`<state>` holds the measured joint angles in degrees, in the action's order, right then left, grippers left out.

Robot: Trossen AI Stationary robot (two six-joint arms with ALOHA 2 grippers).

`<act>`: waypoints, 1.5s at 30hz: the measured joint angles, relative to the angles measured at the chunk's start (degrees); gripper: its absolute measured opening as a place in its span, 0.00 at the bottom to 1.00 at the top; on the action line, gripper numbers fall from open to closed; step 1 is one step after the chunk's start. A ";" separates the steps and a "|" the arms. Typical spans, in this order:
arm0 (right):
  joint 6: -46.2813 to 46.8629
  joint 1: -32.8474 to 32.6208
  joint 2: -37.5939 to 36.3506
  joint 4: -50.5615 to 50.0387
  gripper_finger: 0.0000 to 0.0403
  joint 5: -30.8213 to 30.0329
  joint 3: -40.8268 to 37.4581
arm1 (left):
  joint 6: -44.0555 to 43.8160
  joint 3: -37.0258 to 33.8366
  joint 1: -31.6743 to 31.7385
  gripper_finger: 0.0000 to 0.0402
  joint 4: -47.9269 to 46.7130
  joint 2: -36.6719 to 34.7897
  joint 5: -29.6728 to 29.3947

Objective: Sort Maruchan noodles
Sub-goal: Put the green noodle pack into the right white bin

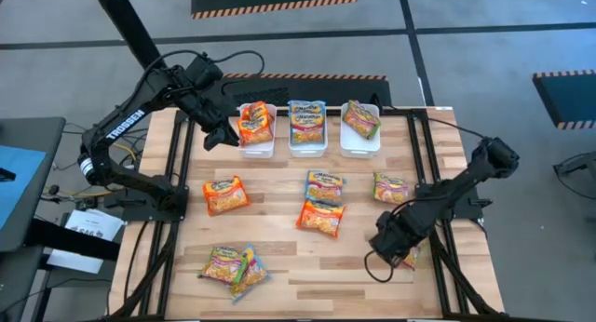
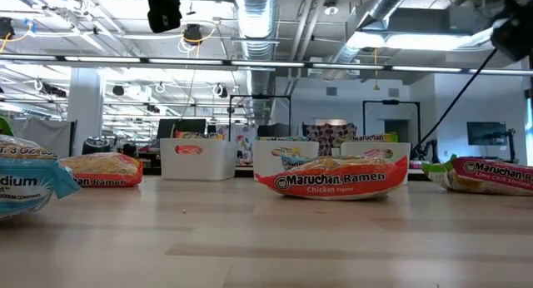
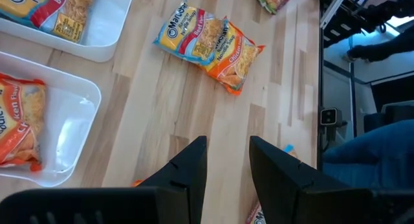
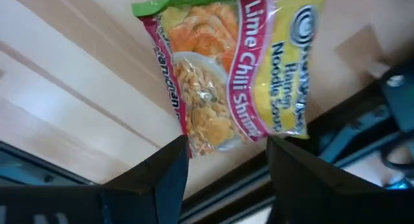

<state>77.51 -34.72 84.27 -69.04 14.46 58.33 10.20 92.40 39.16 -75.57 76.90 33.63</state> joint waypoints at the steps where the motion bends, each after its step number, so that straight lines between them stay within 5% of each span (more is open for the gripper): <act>1: 0.52 -0.37 0.00 1.47 0.58 0.41 -1.02 | -0.19 0.00 0.00 0.25 0.02 0.00 0.00; 23: 6.25 -0.45 -0.20 17.33 0.56 3.19 -15.73 | -1.68 0.00 -0.04 0.25 0.04 0.02 -1.88; 39: 6.20 1.49 -0.20 19.46 0.04 4.25 -17.08 | -1.67 -0.02 -0.04 0.25 0.05 0.02 -3.04; 45: 6.02 1.33 0.17 16.59 0.02 2.96 -14.56 | -1.66 -0.02 -0.04 0.25 0.07 0.02 -3.04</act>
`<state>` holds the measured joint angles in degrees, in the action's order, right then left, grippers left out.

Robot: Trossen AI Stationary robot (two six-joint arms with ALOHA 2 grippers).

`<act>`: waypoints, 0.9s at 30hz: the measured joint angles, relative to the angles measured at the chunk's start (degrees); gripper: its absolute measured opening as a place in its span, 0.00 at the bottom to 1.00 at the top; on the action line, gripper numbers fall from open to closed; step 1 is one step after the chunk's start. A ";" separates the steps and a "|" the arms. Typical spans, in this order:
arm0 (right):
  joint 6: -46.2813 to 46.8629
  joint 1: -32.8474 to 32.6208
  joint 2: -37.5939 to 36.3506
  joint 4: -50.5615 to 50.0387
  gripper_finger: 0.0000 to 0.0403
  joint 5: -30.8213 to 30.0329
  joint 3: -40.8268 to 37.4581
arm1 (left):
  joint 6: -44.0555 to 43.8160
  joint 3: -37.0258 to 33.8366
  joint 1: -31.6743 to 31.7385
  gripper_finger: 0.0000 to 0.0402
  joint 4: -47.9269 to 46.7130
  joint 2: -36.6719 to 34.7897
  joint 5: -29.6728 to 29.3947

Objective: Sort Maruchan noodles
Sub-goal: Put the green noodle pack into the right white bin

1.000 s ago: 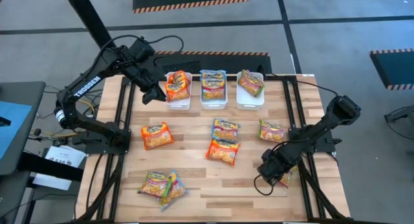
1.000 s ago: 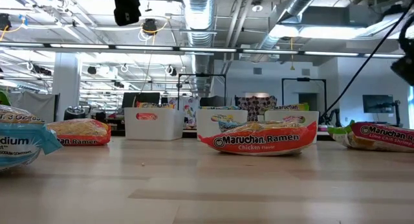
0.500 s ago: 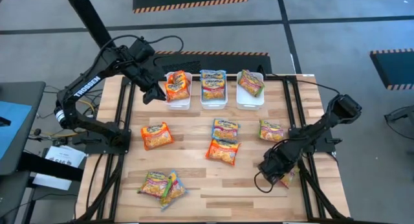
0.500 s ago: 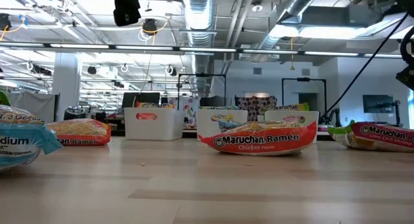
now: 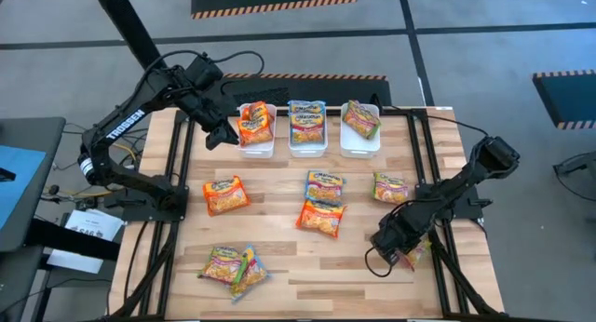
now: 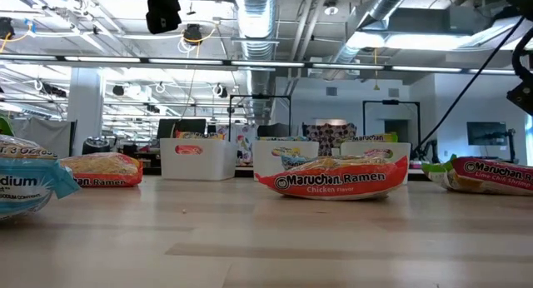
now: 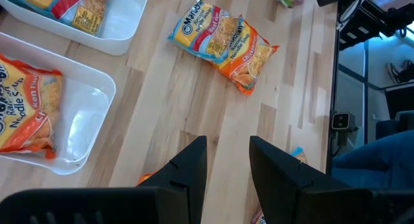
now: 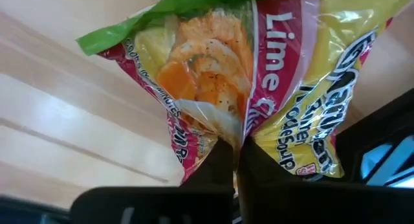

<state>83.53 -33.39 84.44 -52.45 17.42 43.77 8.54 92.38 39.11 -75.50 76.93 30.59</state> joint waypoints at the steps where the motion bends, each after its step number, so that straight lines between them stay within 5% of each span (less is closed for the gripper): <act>1: 0.01 -0.10 0.15 -0.86 0.02 -0.68 0.89 | 0.00 0.00 0.00 0.25 0.00 0.00 0.00; 17: 0.47 -3.52 0.09 -10.15 0.02 -17.02 17.66 | 0.24 0.00 0.02 0.25 0.46 0.00 -0.02; 27: -9.84 3.23 -0.04 -20.64 0.02 -31.25 29.78 | 0.17 0.00 0.02 0.25 0.46 0.00 -1.97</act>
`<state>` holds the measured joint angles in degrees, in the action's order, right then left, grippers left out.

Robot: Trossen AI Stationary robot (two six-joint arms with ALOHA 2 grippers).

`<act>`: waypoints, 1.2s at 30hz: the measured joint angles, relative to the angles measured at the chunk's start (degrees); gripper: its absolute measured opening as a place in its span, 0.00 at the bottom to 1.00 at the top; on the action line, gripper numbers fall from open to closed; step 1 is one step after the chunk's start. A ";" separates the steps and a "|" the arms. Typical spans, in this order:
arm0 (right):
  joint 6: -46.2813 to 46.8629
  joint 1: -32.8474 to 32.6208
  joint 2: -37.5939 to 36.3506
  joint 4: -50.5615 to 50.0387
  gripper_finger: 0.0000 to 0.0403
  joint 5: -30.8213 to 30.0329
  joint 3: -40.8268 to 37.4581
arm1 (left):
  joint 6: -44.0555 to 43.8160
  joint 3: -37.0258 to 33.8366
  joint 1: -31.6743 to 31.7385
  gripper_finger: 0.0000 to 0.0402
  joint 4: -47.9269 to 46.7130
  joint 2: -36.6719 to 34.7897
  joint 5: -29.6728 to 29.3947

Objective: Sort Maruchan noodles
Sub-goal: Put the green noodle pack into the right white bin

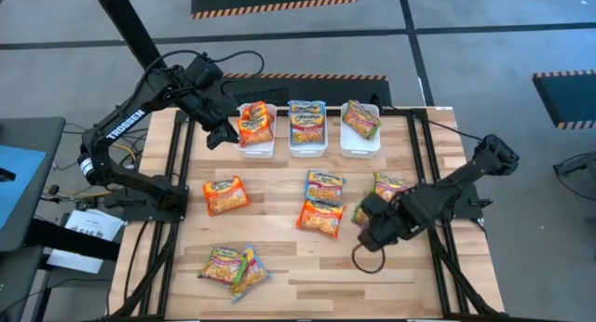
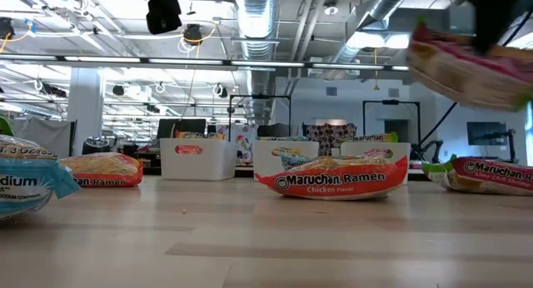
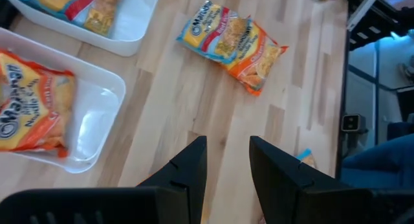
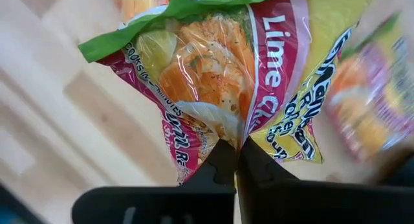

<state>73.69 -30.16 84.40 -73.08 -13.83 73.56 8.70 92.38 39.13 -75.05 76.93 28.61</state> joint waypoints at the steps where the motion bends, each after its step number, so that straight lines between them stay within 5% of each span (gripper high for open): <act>1: -1.86 1.22 0.00 -0.62 0.02 -1.06 0.78 | 0.00 0.00 0.00 0.25 0.00 0.00 -0.39; 24: -56.43 41.65 0.56 5.90 0.02 -17.63 7.52 | 5.02 0.00 0.00 0.25 2.09 0.02 -2.65; 36: -76.52 52.53 3.66 13.72 0.02 -26.46 7.56 | 4.25 0.00 0.02 0.25 9.79 0.02 -11.35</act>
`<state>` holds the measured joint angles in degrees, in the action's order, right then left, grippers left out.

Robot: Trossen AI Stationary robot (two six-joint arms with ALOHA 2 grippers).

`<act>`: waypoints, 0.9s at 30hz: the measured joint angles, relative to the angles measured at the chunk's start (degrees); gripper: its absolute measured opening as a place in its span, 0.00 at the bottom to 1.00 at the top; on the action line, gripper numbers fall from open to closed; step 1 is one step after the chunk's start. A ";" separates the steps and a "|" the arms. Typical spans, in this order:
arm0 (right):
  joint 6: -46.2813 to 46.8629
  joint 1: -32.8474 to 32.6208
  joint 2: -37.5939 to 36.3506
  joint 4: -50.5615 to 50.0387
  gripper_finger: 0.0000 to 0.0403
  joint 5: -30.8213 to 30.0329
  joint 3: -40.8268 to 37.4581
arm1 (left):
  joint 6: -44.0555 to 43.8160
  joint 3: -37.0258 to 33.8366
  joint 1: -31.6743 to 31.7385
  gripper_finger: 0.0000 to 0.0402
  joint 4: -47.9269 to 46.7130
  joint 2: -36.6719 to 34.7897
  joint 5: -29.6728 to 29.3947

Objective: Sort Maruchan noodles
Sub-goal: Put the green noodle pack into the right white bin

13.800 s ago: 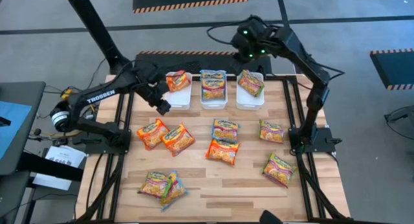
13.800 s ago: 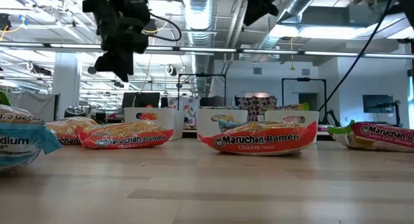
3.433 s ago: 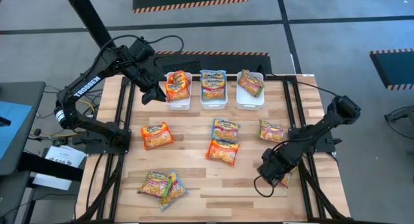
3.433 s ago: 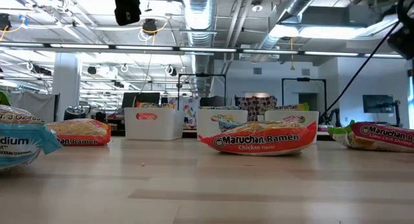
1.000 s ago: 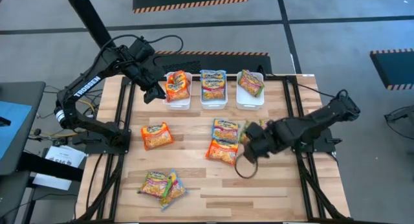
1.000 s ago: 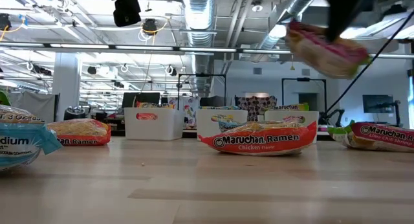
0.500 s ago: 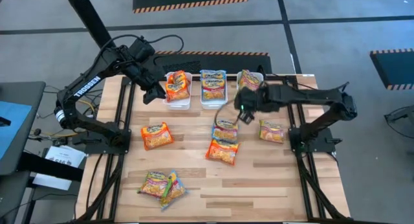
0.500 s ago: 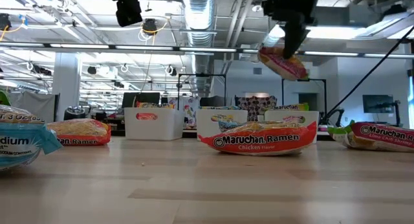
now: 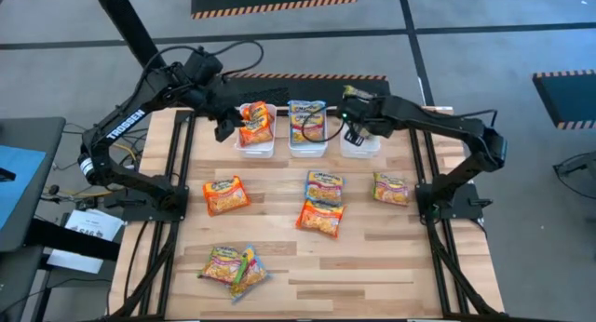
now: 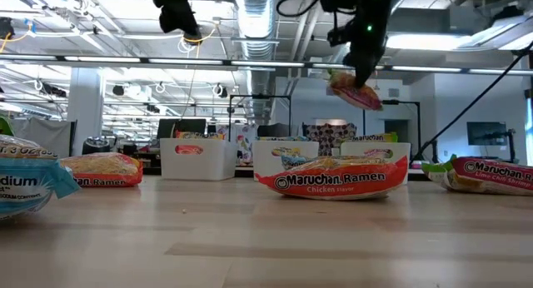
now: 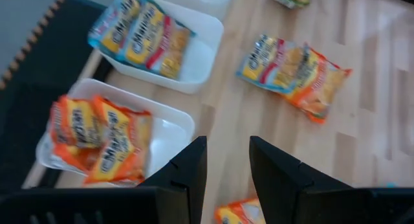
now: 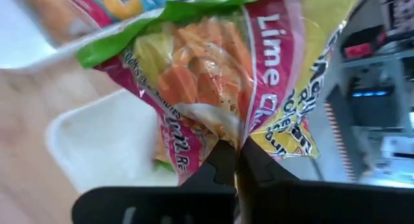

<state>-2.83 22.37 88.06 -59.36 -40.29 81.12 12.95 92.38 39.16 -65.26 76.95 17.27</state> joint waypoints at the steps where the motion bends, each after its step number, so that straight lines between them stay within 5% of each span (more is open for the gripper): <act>1: -1.25 0.29 0.60 0.25 0.02 -0.85 -0.02 | 0.11 0.00 0.00 0.25 0.82 0.00 -0.81; 10: -4.13 1.49 8.89 -3.73 0.02 -1.44 2.64 | 5.44 0.00 0.09 0.25 3.27 0.00 -7.87; 20: 9.22 1.89 19.62 -15.48 0.02 -1.43 5.87 | 5.42 0.00 0.11 0.25 3.26 0.00 -9.61; 27: 11.80 3.43 23.24 -14.41 0.02 -0.77 5.88 | 5.15 0.00 0.10 0.25 3.07 0.00 -9.61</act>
<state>8.97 25.80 111.31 -73.78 -41.06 87.00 18.10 92.38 39.26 -62.19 76.95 7.66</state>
